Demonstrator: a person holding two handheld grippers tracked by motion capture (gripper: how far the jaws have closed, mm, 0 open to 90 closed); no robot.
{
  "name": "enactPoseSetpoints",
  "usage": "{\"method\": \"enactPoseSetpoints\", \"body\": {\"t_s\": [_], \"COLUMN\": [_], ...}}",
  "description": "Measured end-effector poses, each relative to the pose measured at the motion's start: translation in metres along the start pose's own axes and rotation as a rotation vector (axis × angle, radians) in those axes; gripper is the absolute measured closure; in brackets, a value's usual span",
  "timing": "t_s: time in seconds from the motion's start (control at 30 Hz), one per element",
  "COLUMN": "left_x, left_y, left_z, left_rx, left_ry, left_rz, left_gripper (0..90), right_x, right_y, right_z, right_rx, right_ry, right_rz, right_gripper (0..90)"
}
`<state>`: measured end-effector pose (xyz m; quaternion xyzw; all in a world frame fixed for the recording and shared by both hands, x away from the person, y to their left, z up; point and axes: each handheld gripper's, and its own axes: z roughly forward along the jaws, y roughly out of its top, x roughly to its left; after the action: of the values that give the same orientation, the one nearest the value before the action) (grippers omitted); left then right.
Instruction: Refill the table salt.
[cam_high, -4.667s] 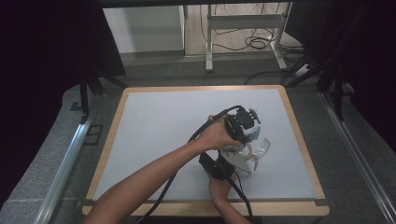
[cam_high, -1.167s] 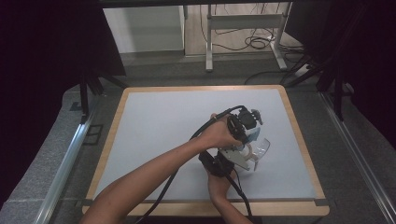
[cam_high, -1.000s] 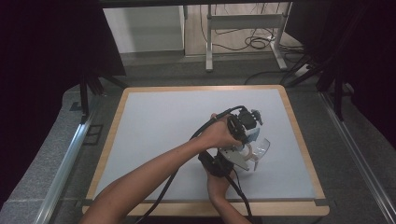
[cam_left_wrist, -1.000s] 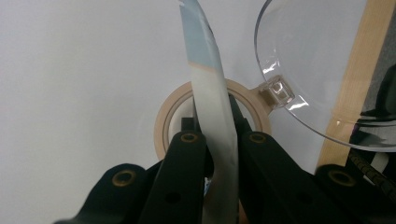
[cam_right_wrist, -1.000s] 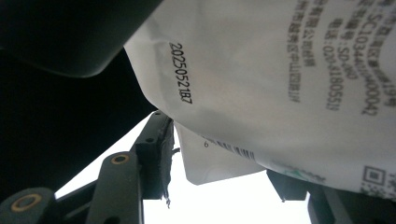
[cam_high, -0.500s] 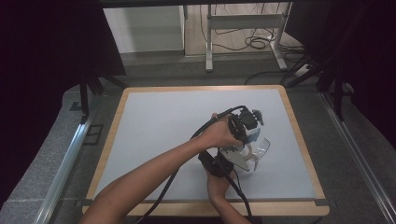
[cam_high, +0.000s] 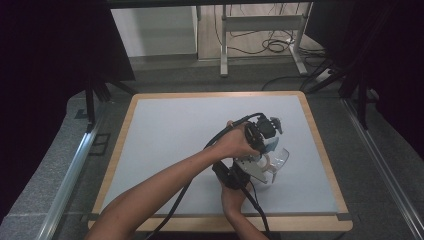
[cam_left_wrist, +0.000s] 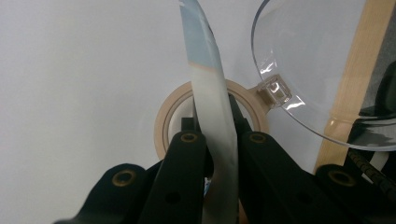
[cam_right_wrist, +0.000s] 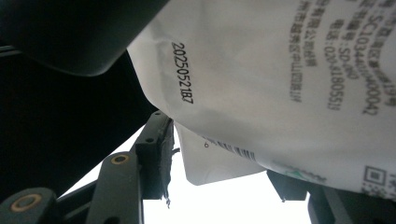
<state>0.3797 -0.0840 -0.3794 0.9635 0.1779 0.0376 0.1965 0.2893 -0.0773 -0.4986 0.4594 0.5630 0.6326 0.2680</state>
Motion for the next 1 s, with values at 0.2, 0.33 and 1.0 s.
{"method": "enactPoseSetpoints", "body": {"t_s": [0.2, 0.33, 1.0], "left_x": [-0.0001, -0.0001, 0.0009], "left_y": [-0.0001, 0.0002, 0.0000], "left_z": [0.0006, 0.0013, 0.0044], "left_rx": [0.001, 0.007, 0.014], "left_ry": [-0.001, 0.000, -0.005], "left_rz": [-0.002, -0.002, -0.001], "left_gripper": [90.0, 90.0, 90.0], "right_x": [0.0000, -0.0001, -0.0011], "right_y": [-0.0004, -0.0009, -0.0033], "right_z": [0.0000, 0.0000, 0.0011], "right_rx": [0.001, 0.001, -0.002], "right_ry": [0.001, 0.001, 0.000], "right_rz": [-0.001, 0.000, 0.016], "right_gripper": [48.1, 48.1, 48.1]}}
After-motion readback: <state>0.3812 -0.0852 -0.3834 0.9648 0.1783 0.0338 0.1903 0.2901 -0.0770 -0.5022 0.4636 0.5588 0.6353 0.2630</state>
